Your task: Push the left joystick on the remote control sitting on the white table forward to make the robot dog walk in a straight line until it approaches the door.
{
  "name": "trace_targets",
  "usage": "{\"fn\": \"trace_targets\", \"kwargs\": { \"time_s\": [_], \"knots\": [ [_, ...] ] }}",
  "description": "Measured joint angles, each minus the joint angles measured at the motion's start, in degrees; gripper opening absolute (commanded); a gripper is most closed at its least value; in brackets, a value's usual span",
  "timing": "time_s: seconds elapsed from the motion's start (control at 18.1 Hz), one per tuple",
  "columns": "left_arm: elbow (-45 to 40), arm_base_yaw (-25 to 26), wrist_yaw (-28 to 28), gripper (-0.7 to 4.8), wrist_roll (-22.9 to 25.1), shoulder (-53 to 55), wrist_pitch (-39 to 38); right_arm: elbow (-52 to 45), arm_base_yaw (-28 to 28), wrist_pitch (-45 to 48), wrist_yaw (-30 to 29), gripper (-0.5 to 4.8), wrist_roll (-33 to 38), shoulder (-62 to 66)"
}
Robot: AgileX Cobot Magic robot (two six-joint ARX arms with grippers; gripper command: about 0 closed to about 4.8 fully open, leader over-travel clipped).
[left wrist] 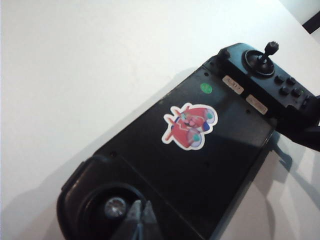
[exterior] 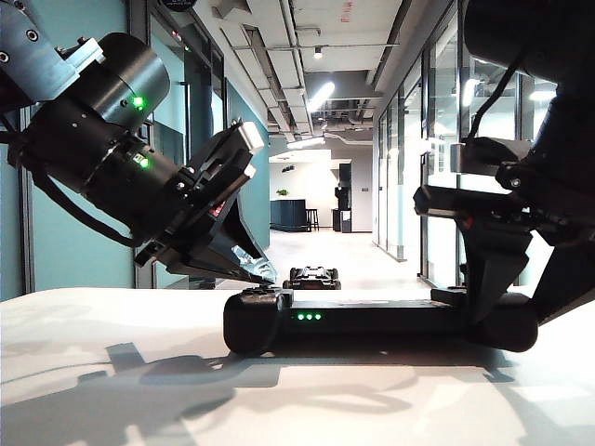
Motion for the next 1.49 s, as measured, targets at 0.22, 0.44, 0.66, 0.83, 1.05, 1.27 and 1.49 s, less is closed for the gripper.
{"fn": "trace_targets", "kwargs": {
  "time_s": [0.22,0.44,0.66,0.83,1.05,1.27,1.49],
  "knots": [
    [0.0,0.0,-0.1,-0.06,0.0,0.0,1.2,0.0,0.0,0.0,-0.2,1.66,0.0,0.0],
    [0.0,0.0,0.0,-0.06,0.0,1.8,2.7,0.0,0.0,0.0,-0.2,1.66,0.0,0.0],
    [0.0,0.0,0.0,-0.06,0.0,2.2,3.2,0.0,0.0,0.0,-0.2,1.66,0.0,0.0],
    [0.0,0.0,0.0,-0.06,0.0,2.3,3.3,0.0,0.0,0.0,-0.2,1.66,0.0,0.0],
    [0.0,0.0,0.0,-0.06,0.0,2.3,3.3,0.0,0.0,0.0,-0.2,1.66,0.0,0.0],
    [0.0,0.0,0.0,-0.06,0.0,2.3,3.3,0.0,0.0,0.0,-0.2,1.66,0.0,0.0],
    [0.0,0.0,0.0,-0.06,0.0,2.3,3.3,0.0,0.0,0.0,-0.2,1.66,0.0,0.0]
  ]
}}
